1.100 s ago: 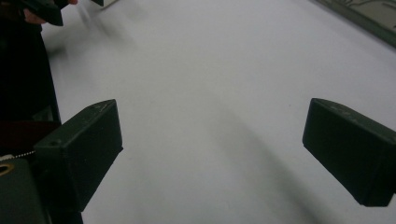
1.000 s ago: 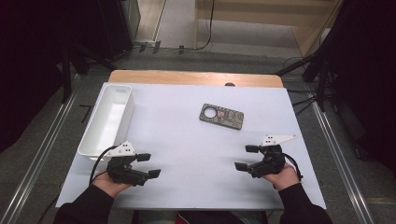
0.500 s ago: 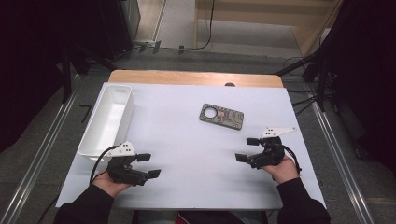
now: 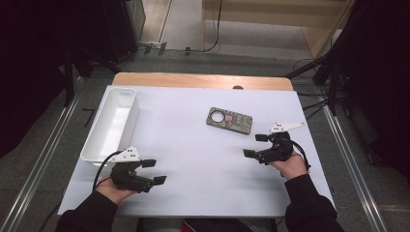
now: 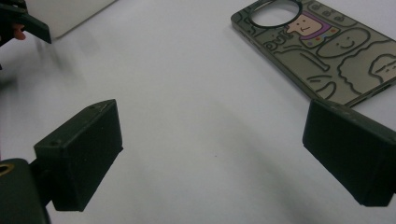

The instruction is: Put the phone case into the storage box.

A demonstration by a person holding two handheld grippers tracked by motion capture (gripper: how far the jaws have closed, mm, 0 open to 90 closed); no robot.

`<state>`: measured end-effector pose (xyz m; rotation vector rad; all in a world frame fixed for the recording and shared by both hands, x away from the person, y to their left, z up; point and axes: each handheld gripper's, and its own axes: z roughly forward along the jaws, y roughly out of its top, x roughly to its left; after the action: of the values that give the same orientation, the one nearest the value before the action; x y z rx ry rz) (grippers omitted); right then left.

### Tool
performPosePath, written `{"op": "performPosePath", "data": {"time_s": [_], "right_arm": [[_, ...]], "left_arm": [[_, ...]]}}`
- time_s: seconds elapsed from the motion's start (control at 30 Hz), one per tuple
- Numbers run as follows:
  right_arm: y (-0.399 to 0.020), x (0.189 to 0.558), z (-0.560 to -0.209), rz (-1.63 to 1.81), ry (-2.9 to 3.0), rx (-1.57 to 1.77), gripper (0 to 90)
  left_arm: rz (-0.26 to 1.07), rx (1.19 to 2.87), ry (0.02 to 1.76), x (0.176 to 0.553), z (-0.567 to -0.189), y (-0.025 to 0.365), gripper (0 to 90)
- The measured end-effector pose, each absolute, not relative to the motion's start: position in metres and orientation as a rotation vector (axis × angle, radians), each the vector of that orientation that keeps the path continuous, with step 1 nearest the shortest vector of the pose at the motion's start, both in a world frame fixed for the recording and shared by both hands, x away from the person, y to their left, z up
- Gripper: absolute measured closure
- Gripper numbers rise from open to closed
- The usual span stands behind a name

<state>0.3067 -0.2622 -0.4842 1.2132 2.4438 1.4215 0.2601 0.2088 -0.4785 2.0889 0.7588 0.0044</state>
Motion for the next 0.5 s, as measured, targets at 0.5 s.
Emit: {"op": "performPosePath", "data": {"time_s": [0.5], "right_arm": [[-0.265,0.325,-0.477,1.426,2.412,1.231,3.8]], "left_arm": [[0.004,2.088,0.760,0.260,-0.479,0.209,21.6]]}}
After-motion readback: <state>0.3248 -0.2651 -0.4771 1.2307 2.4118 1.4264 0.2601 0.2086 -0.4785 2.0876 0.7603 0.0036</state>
